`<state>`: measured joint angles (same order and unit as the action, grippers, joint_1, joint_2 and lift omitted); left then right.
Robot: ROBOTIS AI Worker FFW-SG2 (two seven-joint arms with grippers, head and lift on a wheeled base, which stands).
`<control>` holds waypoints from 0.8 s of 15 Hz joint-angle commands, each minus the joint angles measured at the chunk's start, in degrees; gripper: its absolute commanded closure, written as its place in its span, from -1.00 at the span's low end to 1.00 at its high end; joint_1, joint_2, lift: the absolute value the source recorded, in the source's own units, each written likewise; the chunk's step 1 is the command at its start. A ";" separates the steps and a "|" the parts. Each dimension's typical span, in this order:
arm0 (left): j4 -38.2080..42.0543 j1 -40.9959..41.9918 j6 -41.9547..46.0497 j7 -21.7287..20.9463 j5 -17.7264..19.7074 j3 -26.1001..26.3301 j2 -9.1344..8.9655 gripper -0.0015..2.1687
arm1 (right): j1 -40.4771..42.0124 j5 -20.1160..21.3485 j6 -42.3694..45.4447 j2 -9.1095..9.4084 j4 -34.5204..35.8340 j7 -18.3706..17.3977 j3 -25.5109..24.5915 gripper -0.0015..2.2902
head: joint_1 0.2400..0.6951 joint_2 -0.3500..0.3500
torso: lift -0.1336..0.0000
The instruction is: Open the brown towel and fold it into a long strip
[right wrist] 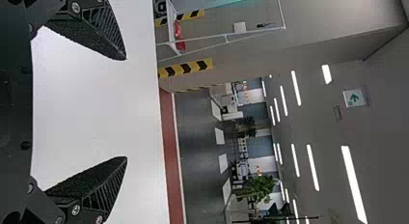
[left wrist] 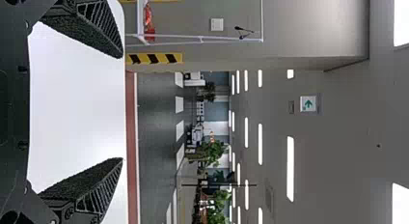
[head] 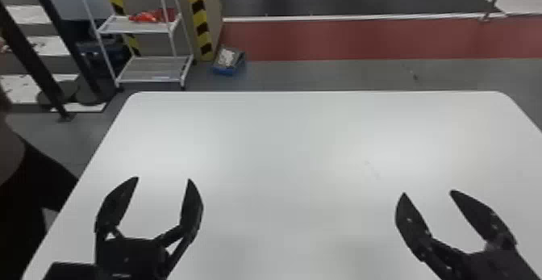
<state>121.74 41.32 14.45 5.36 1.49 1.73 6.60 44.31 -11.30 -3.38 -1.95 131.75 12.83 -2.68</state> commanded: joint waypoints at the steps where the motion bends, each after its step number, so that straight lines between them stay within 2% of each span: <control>1: 0.16 0.17 0.00 0.00 0.00 0.03 0.00 -0.88 | 0.08 -0.13 -0.09 -0.07 0.26 0.00 -0.04 -0.86 | 1.00 0.15 | -0.85; 12: -0.45 -0.54 0.00 0.00 -0.09 0.29 0.00 -0.88 | -0.71 -1.18 -0.09 0.19 -0.18 0.00 -0.75 -0.86 | 1.00 0.11 | -0.85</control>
<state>121.47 41.08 14.45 5.36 1.40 2.02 6.59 43.74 -12.52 -3.47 -1.85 131.71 12.83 -3.43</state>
